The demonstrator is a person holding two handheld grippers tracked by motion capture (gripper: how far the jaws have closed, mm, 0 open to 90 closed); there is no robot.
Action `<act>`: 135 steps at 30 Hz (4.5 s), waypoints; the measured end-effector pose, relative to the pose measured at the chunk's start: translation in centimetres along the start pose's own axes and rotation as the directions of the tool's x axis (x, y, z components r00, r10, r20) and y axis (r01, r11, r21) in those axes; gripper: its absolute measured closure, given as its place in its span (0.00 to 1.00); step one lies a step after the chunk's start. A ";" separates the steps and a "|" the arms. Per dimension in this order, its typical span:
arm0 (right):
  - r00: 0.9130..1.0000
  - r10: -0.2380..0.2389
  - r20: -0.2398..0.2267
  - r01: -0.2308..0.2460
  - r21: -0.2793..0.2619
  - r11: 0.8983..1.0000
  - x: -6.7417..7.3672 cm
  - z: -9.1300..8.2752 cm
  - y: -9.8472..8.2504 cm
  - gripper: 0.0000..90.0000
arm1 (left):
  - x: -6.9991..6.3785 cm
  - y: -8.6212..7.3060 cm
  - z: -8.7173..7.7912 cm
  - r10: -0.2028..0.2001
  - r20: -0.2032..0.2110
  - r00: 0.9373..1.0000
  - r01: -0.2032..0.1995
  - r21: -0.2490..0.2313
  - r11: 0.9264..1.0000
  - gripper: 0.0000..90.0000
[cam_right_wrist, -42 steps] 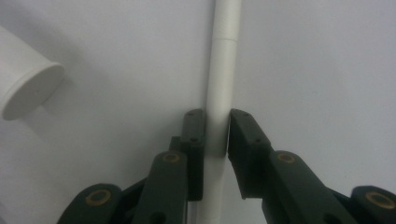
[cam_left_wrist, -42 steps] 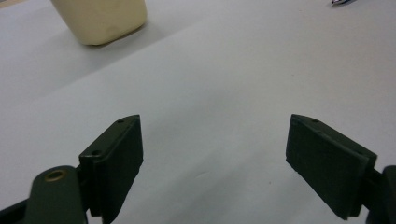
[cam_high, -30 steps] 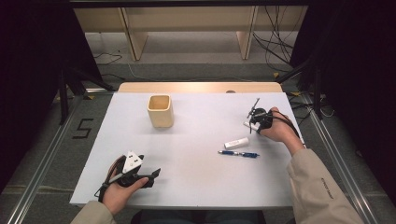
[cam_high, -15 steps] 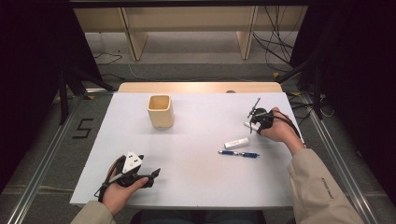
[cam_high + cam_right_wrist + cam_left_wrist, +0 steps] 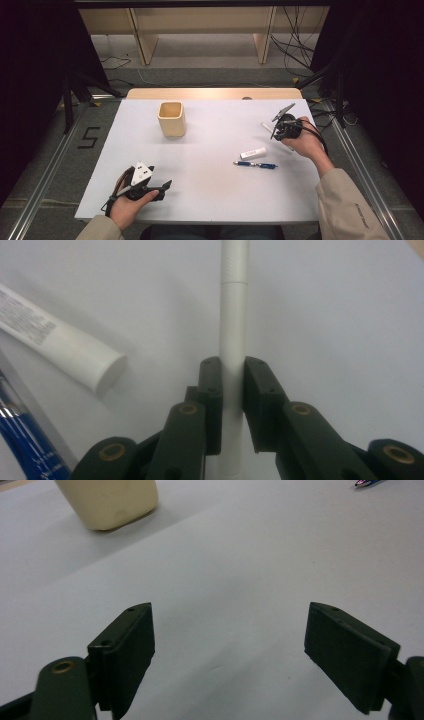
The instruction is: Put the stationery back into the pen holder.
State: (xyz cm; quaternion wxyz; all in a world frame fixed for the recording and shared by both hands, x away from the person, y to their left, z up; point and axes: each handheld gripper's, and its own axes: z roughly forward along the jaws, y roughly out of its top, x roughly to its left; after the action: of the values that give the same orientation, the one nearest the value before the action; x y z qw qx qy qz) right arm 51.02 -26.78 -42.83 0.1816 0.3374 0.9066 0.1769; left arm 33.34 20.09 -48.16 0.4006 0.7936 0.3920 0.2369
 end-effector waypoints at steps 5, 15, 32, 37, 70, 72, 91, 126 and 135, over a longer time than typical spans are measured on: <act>0.999 0.042 -0.009 -0.043 -0.133 0.990 1.1 -1.4 -0.4 0.88 | 0.0 0.0 0.0 -0.002 -0.001 1.000 0.002 -0.003 1.000 0.22; 0.996 0.068 -0.063 -0.088 -0.392 0.916 5.4 -3.9 -0.7 0.88 | 0.0 0.7 -0.1 -0.027 0.000 1.000 0.027 -0.050 0.998 0.26; 0.976 -0.014 -0.218 -0.114 -0.566 0.816 12.9 -3.1 0.3 0.88 | -1.7 4.9 1.0 -0.043 0.049 0.998 0.052 -0.195 0.979 0.36; 0.972 -0.048 -0.230 -0.097 -0.581 0.808 14.7 -2.8 0.9 0.88 | -3.2 7.1 1.9 -0.046 0.117 0.992 0.073 -0.245 0.967 0.37; 0.956 -0.089 -0.281 -0.096 -0.582 0.808 17.1 -1.5 1.7 0.88 | -5.9 10.7 6.2 -0.154 0.348 0.925 0.256 -0.271 0.928 0.65; 0.957 -0.088 -0.277 -0.096 -0.586 0.805 17.1 -1.5 1.7 0.88 | -5.8 10.6 6.2 -0.176 0.368 0.913 0.286 -0.270 0.920 0.71; 0.968 -0.028 -0.249 -0.135 -0.611 0.780 16.7 -1.8 1.5 0.57 | -4.5 11.1 4.8 -0.129 0.319 0.939 0.249 -0.369 0.896 0.87; 0.970 0.041 -0.240 -0.173 -0.561 0.809 15.7 -0.9 0.9 0.48 | 5.6 14.7 1.0 -0.160 0.074 0.984 0.175 -0.508 0.843 0.87; 0.969 0.054 -0.241 -0.183 -0.552 0.813 15.6 -0.8 0.9 0.44 | 6.7 16.0 0.9 -0.148 0.038 0.988 0.145 -0.533 0.834 0.87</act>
State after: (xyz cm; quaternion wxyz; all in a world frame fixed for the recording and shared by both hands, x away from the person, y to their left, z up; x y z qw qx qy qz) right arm 40.10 -15.77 -45.02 0.1639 0.3027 0.8031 0.4863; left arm 44.79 19.16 -35.12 0.6214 0.6180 0.3711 0.3069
